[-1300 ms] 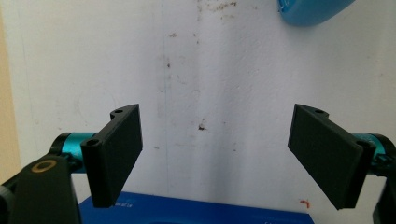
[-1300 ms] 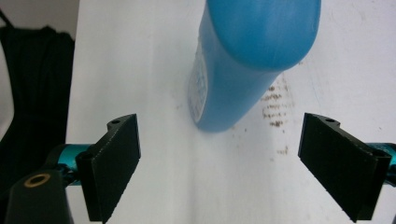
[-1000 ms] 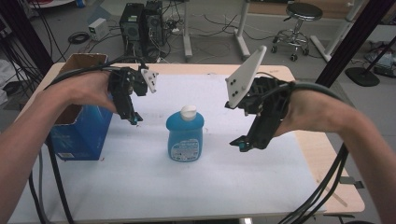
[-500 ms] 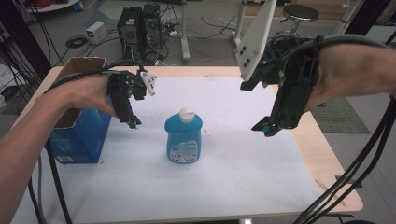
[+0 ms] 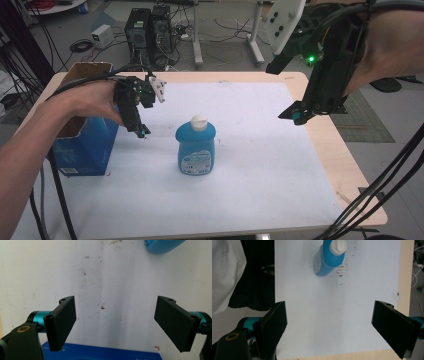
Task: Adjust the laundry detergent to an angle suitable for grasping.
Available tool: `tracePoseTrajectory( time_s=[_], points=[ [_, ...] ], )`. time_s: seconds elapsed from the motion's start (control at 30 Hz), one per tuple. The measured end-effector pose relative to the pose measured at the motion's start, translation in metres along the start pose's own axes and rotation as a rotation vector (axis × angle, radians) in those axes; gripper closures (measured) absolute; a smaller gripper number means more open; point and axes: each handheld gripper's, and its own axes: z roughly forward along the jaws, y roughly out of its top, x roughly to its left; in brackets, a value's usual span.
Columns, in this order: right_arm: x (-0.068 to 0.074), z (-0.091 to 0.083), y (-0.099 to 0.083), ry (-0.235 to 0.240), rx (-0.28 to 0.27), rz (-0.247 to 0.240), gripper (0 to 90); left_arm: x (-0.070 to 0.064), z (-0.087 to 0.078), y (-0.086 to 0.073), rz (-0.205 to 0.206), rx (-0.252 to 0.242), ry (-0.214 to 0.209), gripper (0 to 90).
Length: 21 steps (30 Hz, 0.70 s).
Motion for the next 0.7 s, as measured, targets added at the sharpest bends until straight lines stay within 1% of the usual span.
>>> tracePoseTrajectory(
  time_s=[0.2,0.37,0.5,0.57,0.7],
  points=[
    [0.0,-0.008,0.002,-0.002,0.006,-0.006,12.3,-0.002,-0.001,0.0,-0.001,0.008,-0.007,17.8],
    [0.001,-0.014,0.002,-0.011,-0.002,-0.002,12.3,-0.004,-0.005,-0.002,-0.011,-0.002,-0.008,17.8],
    [0.002,-0.015,0.004,-0.009,0.007,-0.006,12.3,-0.006,-0.009,-0.004,-0.015,-0.014,-0.002,17.8],
    [0.003,-0.015,0.004,-0.009,0.009,-0.001,12.3,-0.006,-0.01,-0.004,-0.011,-0.014,-0.002,17.8],
    [0.002,-0.015,0.002,-0.015,0.011,0.004,12.3,-0.009,-0.01,-0.002,-0.016,-0.008,-0.007,17.8]
  ],
)
